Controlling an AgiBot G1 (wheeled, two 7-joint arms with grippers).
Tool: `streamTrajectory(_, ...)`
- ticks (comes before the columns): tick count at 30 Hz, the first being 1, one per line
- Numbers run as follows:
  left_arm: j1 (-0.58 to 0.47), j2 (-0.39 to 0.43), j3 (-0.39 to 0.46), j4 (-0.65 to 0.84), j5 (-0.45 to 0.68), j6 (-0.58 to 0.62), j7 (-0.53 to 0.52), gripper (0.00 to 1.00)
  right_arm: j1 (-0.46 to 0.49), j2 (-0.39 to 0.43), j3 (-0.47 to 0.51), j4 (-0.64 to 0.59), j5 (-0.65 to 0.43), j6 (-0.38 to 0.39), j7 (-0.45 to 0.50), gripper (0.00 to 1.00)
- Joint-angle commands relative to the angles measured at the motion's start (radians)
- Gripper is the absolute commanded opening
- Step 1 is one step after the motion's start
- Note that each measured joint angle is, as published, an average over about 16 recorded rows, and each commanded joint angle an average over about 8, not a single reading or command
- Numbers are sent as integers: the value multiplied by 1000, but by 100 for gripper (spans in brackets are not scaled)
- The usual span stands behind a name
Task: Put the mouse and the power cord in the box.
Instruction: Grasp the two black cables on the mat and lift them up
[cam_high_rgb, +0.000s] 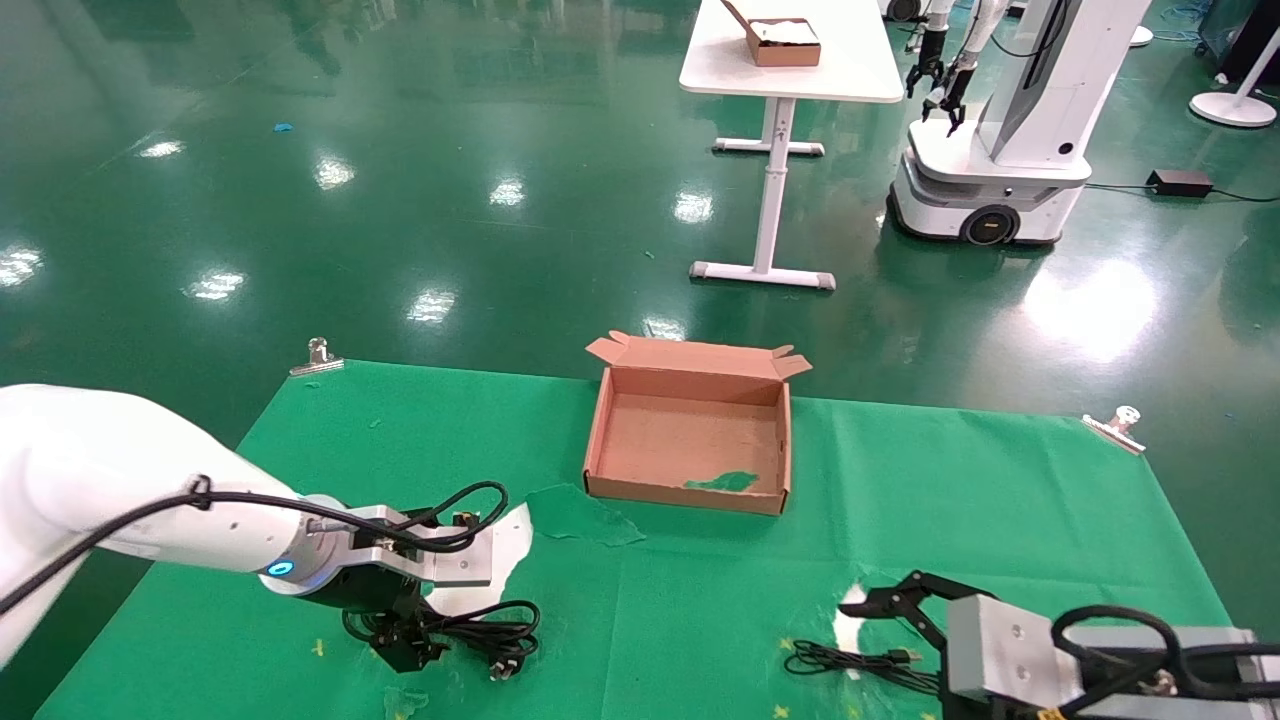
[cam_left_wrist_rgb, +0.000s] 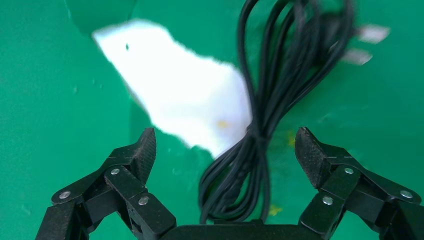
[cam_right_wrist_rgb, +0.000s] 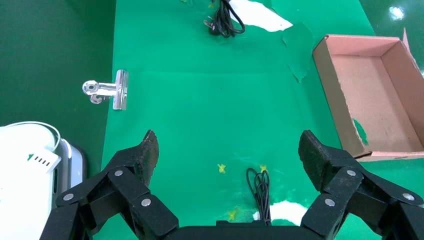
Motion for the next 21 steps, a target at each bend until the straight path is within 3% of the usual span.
streamTrajectory(1,-1,11,11,17,27,-16,-2,100,1,0,-1,2,-4,1,2,100)
streamTrajectory(10,-3,35,11,77,28,-39,8,100,8,-8,-24,5,-76,24,16,100)
streamTrajectory(15,-8,46,9,108,19,-41,20,100,47,-42,-89,-2,-265,53,66,100)
streamTrajectory(21,-15,54,8,135,15,-43,35,100,132,-144,-186,-83,-532,83,123,100)
